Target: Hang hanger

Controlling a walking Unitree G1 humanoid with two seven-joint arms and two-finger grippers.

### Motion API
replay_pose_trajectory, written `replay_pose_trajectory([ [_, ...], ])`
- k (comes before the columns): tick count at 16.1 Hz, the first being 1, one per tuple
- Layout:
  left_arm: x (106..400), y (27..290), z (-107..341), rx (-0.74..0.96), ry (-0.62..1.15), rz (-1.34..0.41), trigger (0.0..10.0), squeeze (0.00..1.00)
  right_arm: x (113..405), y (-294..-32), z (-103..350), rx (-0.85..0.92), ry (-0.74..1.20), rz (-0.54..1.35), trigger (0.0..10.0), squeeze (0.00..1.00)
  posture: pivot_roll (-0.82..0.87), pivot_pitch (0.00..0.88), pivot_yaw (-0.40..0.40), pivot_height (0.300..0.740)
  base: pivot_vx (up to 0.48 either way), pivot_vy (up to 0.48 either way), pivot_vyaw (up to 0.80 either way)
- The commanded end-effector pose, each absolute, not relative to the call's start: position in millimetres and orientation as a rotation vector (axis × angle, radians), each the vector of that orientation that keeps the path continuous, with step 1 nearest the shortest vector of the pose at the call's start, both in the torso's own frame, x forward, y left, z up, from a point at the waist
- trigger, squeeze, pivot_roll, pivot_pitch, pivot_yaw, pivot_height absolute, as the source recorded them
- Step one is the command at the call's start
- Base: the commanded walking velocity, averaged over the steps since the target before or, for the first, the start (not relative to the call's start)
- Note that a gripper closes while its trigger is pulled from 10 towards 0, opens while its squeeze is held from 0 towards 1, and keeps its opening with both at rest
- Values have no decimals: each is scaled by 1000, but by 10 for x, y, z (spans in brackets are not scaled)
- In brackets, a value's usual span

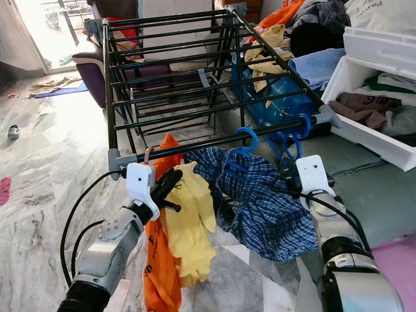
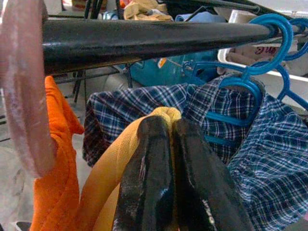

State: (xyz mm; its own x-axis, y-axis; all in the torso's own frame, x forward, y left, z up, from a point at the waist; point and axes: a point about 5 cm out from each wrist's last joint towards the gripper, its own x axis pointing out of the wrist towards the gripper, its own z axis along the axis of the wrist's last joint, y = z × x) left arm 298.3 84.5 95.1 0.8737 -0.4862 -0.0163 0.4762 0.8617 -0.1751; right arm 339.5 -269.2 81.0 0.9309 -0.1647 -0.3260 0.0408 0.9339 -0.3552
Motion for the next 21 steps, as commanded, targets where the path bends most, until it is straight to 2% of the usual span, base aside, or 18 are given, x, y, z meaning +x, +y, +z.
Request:
replay_pose_trajectory([
  [1, 3032, 827, 1038, -142, 35, -520, 10000, 0, 3437, -2705, 870, -311, 347, -142, 0, 0, -11, 0, 55, 740, 0, 0, 0],
  [7, 3027, 791, 1021, -134, 45, -538, 10000, 0, 3454, -2664, 859, -243, 339, -179, 0, 0, -9, 0, 62, 740, 0, 0, 0],
  [21, 3019, 762, 985, -98, 65, -552, 10000, 0, 3479, -2683, 912, -232, 316, -192, 0, 0, -2, 0, 59, 740, 0, 0, 0],
])
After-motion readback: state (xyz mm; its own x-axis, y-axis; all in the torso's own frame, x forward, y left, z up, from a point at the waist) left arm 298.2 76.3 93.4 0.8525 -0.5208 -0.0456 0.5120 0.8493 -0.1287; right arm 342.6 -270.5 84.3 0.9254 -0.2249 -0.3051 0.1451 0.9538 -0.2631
